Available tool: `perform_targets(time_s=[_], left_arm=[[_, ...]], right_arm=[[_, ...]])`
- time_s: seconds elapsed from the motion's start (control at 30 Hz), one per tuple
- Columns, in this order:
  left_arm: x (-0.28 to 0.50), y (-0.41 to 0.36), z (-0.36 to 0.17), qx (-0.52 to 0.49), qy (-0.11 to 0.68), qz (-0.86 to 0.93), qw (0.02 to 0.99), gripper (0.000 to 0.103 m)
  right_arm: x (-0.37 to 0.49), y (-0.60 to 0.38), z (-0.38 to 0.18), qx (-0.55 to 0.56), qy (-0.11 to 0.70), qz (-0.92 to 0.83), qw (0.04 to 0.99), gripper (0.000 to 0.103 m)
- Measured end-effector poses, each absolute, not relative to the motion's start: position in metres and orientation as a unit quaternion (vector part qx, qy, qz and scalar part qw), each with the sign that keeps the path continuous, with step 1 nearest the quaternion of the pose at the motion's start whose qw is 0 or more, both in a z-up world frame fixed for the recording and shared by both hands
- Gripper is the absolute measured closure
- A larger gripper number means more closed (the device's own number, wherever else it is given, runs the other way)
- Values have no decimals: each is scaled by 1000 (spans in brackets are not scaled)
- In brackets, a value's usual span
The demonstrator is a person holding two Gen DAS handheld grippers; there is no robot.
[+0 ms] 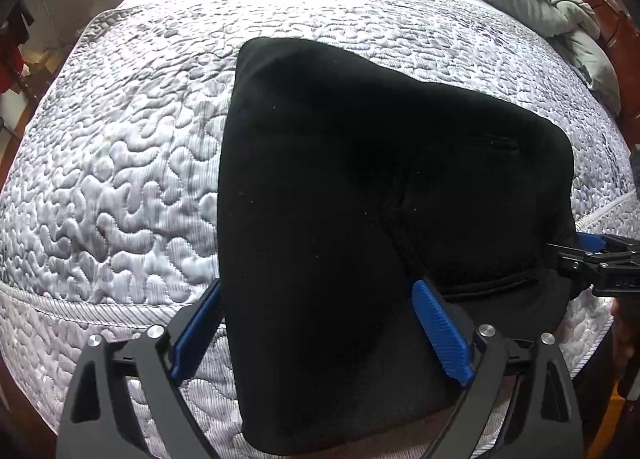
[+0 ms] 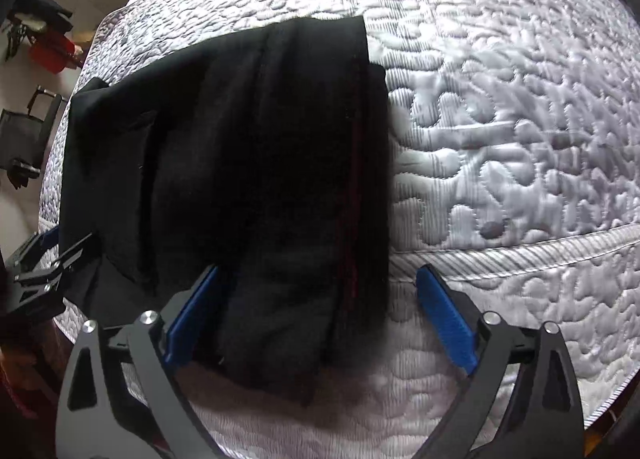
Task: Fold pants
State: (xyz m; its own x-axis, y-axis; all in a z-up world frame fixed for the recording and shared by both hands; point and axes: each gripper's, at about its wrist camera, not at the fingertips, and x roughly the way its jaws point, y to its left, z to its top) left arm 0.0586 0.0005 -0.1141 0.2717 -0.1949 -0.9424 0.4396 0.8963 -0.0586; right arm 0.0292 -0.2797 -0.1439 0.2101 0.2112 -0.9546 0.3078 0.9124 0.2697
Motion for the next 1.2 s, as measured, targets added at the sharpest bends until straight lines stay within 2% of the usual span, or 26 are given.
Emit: perform_targets(time_s=[0.23,0.33,0.37,0.4,0.43,0.53,0.73,0.97,1.2], left_arm=[[65,2,-122,94,577,-198,787,5],[63,2,-121,94,577,-201,786,9],[62,2,-120,89,579,-209,783,16],[61,2,-119,88,580,-208,783,17],[60,2,-117,91,579,-208,783,18],[58,0,-116,95,575,-210,785,22],[44,-8,-109,114,562,-214,791,38],[33,-7,-99,114,538,-219,806,69],[19,-1,-78,85,521,-230,817,73]], right_arm=[[37,-278,-152,210,622,-25,754,2],[36,-277,-152,209,617,-23,758,4],[37,-276,-152,210,614,-19,761,10],[35,-276,-149,212,609,-10,765,23],[34,-274,-146,217,603,4,768,27],[33,-271,-143,207,601,6,772,31],[33,-267,-136,198,591,11,782,45],[20,-271,-128,212,573,12,791,56],[4,-282,-110,222,552,24,804,66]])
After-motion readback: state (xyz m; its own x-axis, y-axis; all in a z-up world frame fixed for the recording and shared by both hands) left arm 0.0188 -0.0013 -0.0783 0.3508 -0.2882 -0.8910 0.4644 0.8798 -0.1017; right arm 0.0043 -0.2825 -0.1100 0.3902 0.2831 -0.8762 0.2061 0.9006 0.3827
